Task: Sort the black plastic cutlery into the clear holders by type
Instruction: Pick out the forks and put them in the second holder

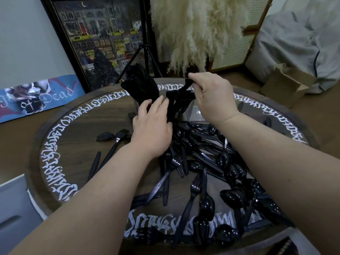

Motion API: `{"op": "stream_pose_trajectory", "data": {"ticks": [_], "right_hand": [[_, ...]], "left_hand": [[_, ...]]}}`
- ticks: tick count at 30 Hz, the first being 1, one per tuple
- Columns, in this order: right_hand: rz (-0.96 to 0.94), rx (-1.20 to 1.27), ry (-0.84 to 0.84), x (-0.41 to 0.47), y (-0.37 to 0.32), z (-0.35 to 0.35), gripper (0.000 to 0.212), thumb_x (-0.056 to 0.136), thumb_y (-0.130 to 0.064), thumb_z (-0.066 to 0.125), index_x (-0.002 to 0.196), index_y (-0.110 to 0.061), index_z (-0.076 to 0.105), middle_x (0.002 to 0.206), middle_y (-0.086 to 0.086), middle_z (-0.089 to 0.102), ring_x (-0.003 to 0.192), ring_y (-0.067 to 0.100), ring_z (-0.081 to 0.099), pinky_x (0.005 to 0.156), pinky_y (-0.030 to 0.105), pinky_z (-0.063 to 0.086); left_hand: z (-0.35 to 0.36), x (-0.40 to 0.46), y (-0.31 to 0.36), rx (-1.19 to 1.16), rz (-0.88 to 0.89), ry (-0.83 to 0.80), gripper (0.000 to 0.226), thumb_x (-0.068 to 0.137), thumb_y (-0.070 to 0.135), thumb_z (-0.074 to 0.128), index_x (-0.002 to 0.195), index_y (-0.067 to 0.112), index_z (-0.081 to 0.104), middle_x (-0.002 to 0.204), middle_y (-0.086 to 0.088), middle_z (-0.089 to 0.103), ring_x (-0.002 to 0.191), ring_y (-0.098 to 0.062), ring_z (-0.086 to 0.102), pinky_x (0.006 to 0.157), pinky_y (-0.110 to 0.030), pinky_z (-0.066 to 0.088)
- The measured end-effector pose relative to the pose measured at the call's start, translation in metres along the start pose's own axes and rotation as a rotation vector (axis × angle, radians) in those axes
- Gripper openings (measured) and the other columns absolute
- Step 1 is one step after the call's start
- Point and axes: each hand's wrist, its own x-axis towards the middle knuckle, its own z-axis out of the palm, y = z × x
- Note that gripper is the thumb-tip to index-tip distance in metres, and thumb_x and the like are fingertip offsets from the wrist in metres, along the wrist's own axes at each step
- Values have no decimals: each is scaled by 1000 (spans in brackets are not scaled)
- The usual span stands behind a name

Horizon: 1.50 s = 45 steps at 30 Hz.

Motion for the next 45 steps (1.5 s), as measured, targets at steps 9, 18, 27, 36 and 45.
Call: {"op": "stream_pose_trajectory", "data": {"ticks": [9, 18, 27, 36, 45], "right_hand": [[71, -100, -513, -5, -5, 16, 55, 98, -39, 32, 149, -19, 29, 152, -1, 34, 144, 26, 16, 115, 49, 19], [48, -8, -432, -31, -21, -11, 58, 96, -25, 43, 151, -20, 22, 157, -2, 24, 146, 20, 14, 119, 35, 15], [192, -20, -498, -87, -32, -27, 41, 91, -12, 53, 131, -19, 54, 123, 3, 59, 114, 23, 54, 95, 33, 44], [381, 1, -646, -105, -46, -7, 17, 89, -22, 58, 102, -17, 67, 94, 0, 68, 94, 22, 61, 80, 30, 48], [377, 11, -653, -98, -53, 2, 23, 92, -21, 55, 111, -17, 65, 103, 1, 68, 100, 23, 60, 83, 30, 48]], "left_hand": [[4, 2, -5, -4, 35, 24, 63, 94, 22, 48, 150, 25, 20, 159, 12, 9, 144, -20, 5, 108, -50, 27], [-4, -11, -20, -46, 91, -15, 65, 94, 23, 52, 151, 28, 21, 160, 3, 12, 145, -23, 5, 116, -47, 20], [-8, -53, -36, 77, 14, -254, 66, 71, 59, 71, 124, 27, 50, 129, -3, 47, 123, -25, 40, 101, -36, 36], [4, -64, -36, 184, -70, -354, 27, 84, 44, 62, 94, 18, 60, 99, 0, 62, 91, -22, 57, 78, -32, 49], [9, -59, -45, 200, -131, -306, 58, 81, 59, 61, 118, 15, 51, 113, -3, 58, 101, -23, 57, 78, -33, 49]]}}
